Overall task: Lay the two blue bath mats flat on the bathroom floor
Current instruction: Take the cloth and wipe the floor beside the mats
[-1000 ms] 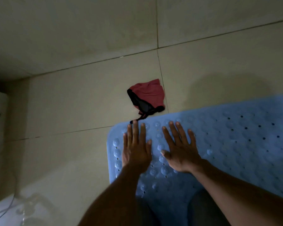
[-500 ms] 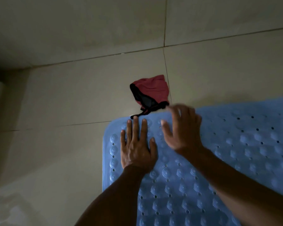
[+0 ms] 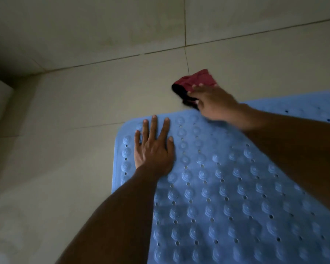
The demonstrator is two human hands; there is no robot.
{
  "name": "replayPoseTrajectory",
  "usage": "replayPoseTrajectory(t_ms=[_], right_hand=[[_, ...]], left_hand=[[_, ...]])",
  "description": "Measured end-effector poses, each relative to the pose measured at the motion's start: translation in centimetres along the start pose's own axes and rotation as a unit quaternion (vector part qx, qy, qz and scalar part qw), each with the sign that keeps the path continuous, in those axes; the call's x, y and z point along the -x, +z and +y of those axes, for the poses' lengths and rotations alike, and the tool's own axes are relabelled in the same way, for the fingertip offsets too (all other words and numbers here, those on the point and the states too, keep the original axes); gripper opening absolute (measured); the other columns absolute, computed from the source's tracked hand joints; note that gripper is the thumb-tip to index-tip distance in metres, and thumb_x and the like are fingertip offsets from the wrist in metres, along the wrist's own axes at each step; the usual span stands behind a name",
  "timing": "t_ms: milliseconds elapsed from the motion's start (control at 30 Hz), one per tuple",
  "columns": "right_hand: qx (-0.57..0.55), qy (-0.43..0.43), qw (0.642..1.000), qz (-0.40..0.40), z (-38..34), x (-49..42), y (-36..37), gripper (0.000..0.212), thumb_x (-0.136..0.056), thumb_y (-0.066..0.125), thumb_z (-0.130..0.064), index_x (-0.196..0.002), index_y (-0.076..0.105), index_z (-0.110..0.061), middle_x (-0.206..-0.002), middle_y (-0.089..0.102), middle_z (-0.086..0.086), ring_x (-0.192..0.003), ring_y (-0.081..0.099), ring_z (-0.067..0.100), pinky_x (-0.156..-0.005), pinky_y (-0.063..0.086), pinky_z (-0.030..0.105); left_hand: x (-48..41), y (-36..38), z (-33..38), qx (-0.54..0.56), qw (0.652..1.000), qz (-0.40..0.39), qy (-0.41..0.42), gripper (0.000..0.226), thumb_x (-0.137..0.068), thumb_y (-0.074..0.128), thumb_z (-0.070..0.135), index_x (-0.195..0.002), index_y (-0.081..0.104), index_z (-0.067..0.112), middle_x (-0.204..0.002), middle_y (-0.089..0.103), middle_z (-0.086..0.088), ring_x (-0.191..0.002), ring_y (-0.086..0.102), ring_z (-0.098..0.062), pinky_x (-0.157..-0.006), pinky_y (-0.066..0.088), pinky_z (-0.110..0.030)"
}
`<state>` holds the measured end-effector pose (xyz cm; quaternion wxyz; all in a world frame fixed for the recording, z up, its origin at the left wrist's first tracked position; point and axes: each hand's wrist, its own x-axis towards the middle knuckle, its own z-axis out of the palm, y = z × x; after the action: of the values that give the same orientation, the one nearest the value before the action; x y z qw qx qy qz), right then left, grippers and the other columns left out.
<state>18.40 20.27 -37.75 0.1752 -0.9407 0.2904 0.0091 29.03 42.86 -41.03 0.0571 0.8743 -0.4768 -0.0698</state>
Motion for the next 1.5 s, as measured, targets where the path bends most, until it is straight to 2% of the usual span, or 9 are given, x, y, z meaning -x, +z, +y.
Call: replayPoseTrajectory(t_ms=[167, 333, 433, 633, 867, 1033, 1367, 1433, 1500], right_hand=[[0.008, 0.034, 0.999, -0.010, 5.4, 2.9, -2.4, 0.049, -0.104, 0.042, -0.013, -0.152, 0.043, -0.020, -0.166, 0.028, 0.005, -0.153, 0.024, 0.025, -0.124, 0.020, 0.051], [-0.010, 0.120, 0.993, -0.007, 11.6, 6.1, -5.4, 0.051, -0.103, 0.042, -0.009, -0.151, 0.044, -0.025, -0.166, 0.027, -0.002, -0.153, 0.024, 0.019, -0.124, 0.023, 0.040], [0.003, 0.182, 0.983, 0.003, 17.7, 9.6, -7.5, 0.050, -0.100, 0.046, -0.008, -0.148, 0.050, -0.023, -0.162, 0.036, 0.005, -0.147, 0.036, 0.027, -0.118, 0.032, 0.036], [-0.024, 0.337, 0.940, 0.041, 26.2, 18.8, -9.5, 0.045, -0.100, 0.046, -0.016, -0.143, 0.054, -0.022, -0.147, 0.052, 0.018, -0.124, 0.055, 0.041, -0.103, 0.045, 0.041], [-0.067, 0.403, 0.908, 0.093, 27.0, 27.6, -7.0, 0.051, -0.100, 0.047, -0.014, -0.151, 0.045, -0.017, -0.162, 0.035, 0.011, -0.150, 0.030, 0.031, -0.123, 0.027, 0.042], [-0.102, 0.403, 0.905, 0.091, 25.7, 32.9, -5.3, 0.052, -0.103, 0.043, -0.011, -0.154, 0.040, -0.018, -0.166, 0.024, 0.007, -0.155, 0.017, 0.025, -0.127, 0.014, 0.043], [-0.082, 0.390, 0.912, 0.094, 20.1, 46.1, -2.3, 0.056, -0.098, 0.046, -0.002, -0.152, 0.044, -0.018, -0.165, 0.030, 0.004, -0.154, 0.023, 0.022, -0.125, 0.021, 0.046], [-0.087, 0.390, 0.912, 0.093, 19.2, 48.8, -1.7, 0.057, -0.096, 0.049, 0.000, -0.149, 0.047, -0.017, -0.163, 0.033, 0.006, -0.153, 0.025, 0.025, -0.124, 0.023, 0.048], [-0.091, 0.394, 0.910, 0.095, 18.4, 51.4, -0.8, 0.056, -0.093, 0.053, 0.003, -0.146, 0.051, -0.014, -0.161, 0.037, 0.010, -0.151, 0.030, 0.028, -0.122, 0.026, 0.052]], left_hand=[[0.9, -0.9, 3.8, -0.016, 0.997, -0.063, 0.033, 0.067, -0.102, 0.010, 0.059, -0.163, -0.002, 0.032, -0.170, -0.013, 0.004, -0.156, -0.015, -0.024, -0.126, -0.006, -0.048], [7.0, 2.9, 21.9, 0.062, 0.972, -0.117, 0.193, 0.076, -0.097, 0.026, 0.068, -0.162, 0.005, 0.036, -0.170, -0.015, 0.001, -0.153, -0.025, -0.031, -0.121, -0.008, -0.060], [8.1, 4.4, 26.5, 0.046, 0.987, -0.083, 0.129, 0.083, -0.088, 0.023, 0.079, -0.160, 0.009, 0.041, -0.170, -0.011, 0.001, -0.153, -0.024, -0.034, -0.118, -0.012, -0.066], [7.7, 3.5, 26.9, -0.025, 0.984, -0.123, 0.126, 0.085, -0.084, 0.001, 0.087, -0.154, -0.023, 0.045, -0.161, -0.040, 0.001, -0.146, -0.040, -0.033, -0.114, -0.019, -0.065], [7.8, 3.2, 26.7, -0.026, 0.986, -0.115, 0.120, 0.088, -0.083, 0.000, 0.088, -0.156, -0.018, 0.043, -0.164, -0.033, -0.002, -0.149, -0.033, -0.033, -0.118, -0.012, -0.066], [7.9, 3.5, 26.8, -0.030, 0.988, -0.099, 0.117, 0.089, -0.082, 0.001, 0.090, -0.158, -0.013, 0.044, -0.166, -0.027, 0.000, -0.151, -0.027, -0.034, -0.119, -0.009, -0.066], [8.2, 3.4, 27.5, -0.075, 0.983, -0.135, 0.103, 0.090, -0.081, -0.007, 0.087, -0.157, -0.019, 0.039, -0.166, -0.028, -0.003, -0.152, -0.025, -0.037, -0.120, -0.010, -0.064], [10.7, 3.3, 29.0, -0.059, 0.976, -0.147, 0.148, 0.085, -0.088, -0.003, 0.079, -0.160, -0.015, 0.035, -0.166, -0.028, -0.004, -0.153, -0.023, -0.036, -0.123, -0.006, -0.059], [16.6, 3.8, 31.4, -0.011, 0.954, -0.140, 0.263, 0.077, -0.094, 0.001, 0.072, -0.160, -0.013, 0.036, -0.166, -0.028, -0.003, -0.153, -0.023, -0.032, -0.124, -0.006, -0.057]])
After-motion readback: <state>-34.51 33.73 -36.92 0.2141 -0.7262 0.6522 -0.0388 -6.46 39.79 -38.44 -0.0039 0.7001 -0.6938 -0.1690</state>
